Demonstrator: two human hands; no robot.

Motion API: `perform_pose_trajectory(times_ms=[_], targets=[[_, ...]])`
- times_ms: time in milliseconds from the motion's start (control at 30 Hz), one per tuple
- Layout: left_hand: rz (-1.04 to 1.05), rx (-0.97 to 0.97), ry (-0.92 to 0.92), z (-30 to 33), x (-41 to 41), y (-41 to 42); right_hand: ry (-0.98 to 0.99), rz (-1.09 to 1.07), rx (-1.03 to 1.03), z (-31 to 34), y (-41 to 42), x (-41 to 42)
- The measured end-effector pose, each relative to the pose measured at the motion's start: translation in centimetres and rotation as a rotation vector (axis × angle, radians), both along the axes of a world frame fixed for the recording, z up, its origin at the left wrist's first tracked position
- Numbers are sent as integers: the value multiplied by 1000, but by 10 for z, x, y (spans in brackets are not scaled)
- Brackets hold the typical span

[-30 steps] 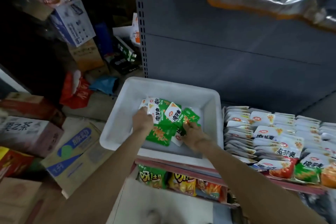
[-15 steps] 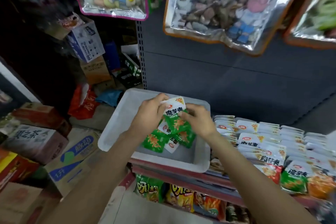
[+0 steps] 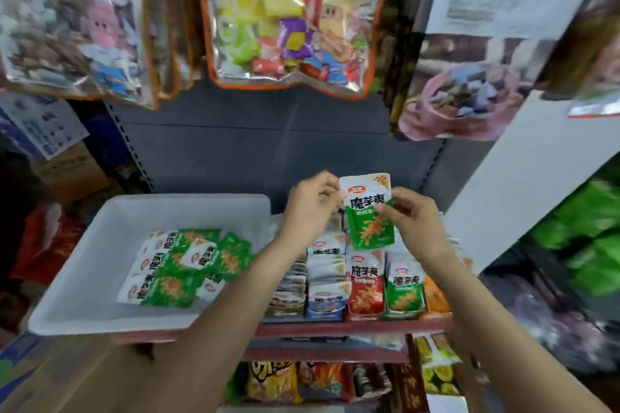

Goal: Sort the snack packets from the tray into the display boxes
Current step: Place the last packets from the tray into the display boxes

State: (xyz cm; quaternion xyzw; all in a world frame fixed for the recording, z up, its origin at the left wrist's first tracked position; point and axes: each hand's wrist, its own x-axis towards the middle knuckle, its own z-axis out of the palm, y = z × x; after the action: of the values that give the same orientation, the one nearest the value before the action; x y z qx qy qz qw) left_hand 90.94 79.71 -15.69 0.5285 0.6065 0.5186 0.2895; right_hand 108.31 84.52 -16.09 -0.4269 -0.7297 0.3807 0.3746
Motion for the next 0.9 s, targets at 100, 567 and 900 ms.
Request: perform_pose_trajectory(times_ms=[100,567,900], targets=[[-39,-13,76,-7,38,16,-8,-54,-35,-13,13,39],[-69,-167,302,-45,93,37,-123,-46,-171,-58,36,93],[-110,-152,458,-52,108,40,-305,-48,63,-58,38,93]])
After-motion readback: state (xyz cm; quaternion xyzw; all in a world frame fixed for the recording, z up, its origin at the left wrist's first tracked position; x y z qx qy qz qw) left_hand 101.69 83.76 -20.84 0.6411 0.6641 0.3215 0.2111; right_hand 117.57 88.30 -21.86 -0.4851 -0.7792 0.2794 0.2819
